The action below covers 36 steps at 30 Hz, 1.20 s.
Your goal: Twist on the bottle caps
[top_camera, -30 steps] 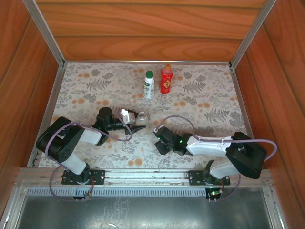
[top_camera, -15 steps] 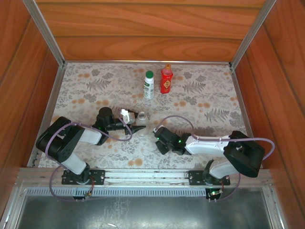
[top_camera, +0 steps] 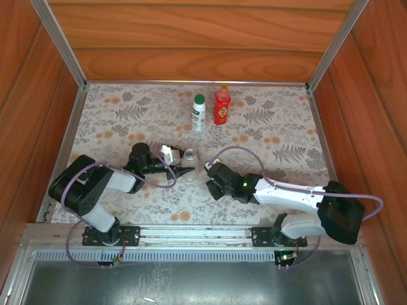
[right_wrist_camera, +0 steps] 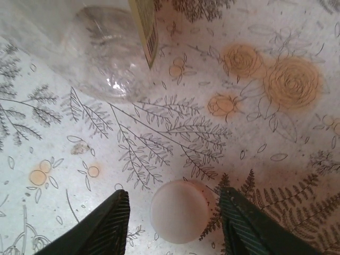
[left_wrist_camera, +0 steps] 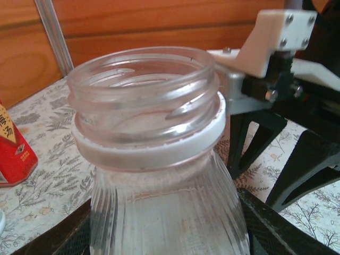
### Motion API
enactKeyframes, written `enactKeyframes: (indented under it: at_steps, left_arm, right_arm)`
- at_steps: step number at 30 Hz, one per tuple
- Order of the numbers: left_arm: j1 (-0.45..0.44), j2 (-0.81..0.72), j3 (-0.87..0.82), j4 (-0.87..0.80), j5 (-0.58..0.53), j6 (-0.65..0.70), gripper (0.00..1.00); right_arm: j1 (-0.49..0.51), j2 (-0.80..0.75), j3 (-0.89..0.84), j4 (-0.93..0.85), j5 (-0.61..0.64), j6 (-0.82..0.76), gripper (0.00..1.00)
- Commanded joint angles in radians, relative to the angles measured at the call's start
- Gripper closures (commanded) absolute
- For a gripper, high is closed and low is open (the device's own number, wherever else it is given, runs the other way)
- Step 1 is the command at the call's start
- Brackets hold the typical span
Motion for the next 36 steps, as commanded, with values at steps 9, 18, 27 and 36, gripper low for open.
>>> enactKeyframes:
  at_steps: [9,18,27,36]
  left_arm:
    - [-0.004,0.025,-0.006,-0.036,0.03,-0.011,0.44]
    - [-0.005,0.032,-0.004,-0.036,0.031,-0.014,0.44]
    - [-0.005,0.03,-0.006,-0.036,0.03,-0.015,0.44]
    - [-0.005,0.031,-0.006,-0.036,0.029,-0.015,0.44]
  right_arm:
    - [0.008,0.113,-0.01,0.012,0.001,0.043,0.46]
    - [0.009,0.176,-0.018,0.044,-0.01,0.059,0.47]
    - [0.009,0.19,-0.023,0.047,-0.018,0.066,0.52]
    - [0.008,0.185,-0.018,0.031,-0.015,0.06,0.57]
